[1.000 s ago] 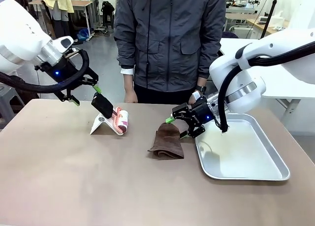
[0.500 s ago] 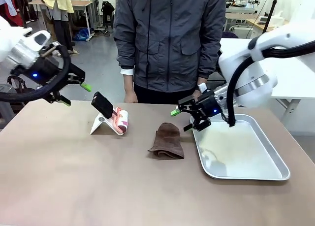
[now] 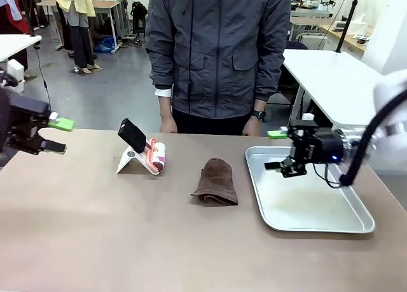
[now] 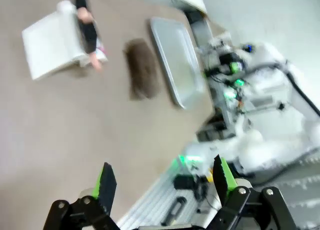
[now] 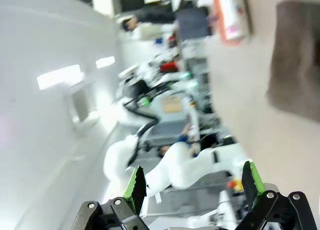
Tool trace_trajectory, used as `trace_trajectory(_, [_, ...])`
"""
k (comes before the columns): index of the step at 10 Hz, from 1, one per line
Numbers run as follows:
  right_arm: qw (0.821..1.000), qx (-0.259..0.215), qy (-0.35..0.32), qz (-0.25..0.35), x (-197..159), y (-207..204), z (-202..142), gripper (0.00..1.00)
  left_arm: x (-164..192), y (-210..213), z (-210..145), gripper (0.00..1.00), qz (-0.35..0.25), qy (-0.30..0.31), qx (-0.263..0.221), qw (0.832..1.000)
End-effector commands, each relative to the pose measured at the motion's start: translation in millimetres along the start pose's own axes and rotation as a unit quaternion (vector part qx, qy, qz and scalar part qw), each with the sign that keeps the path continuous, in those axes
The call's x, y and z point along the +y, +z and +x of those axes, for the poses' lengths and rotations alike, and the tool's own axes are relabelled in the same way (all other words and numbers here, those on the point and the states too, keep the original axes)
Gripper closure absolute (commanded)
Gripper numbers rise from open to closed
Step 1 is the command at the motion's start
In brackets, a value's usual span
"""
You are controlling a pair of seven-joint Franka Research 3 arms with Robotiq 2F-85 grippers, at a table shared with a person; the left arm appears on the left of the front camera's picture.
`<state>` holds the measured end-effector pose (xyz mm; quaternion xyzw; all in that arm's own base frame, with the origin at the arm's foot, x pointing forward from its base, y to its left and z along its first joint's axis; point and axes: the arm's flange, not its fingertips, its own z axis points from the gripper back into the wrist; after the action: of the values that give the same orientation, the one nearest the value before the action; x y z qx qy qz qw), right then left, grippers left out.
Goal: Clean the surface of the table.
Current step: Return the Lint Roller and towel to their original positions.
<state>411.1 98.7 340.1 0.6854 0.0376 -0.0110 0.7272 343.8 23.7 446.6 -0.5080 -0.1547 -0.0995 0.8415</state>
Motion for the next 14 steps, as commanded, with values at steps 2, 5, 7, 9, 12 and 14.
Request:
trace_trajectory(2, [0.998, 0.001, -0.011, 0.063, -26, 28, 4, 0.00, 68, 8, 36, 0.00, -0.149, 0.012, 0.068, 0.986])
trace_trajectory(5, [0.996, -0.025, 0.008, 0.085, -28, 36, 6, 0.00, 106, -13, 65, 0.00, -0.256, 0.014, 0.100, 0.961])
trace_trajectory(7, [0.997, -0.011, -0.017, 0.073, -33, 36, 2, 0.00, 80, -7, 25, 0.00, -0.203, -0.003, 0.087, 0.975])
trace_trajectory(9, [0.997, -0.011, -0.017, 0.073, -33, 36, 2, 0.00, 80, -7, 25, 0.00, -0.203, -0.003, 0.087, 0.975])
trace_trajectory(12, [0.997, -0.011, -0.017, 0.073, -33, 36, 2, 0.00, 80, -7, 25, 0.00, -0.203, -0.003, 0.087, 0.975])
trace_trajectory(14, [0.997, -0.011, -0.017, 0.073, -33, 36, 2, 0.00, 80, -7, 25, 0.00, -0.203, -0.003, 0.087, 0.975])
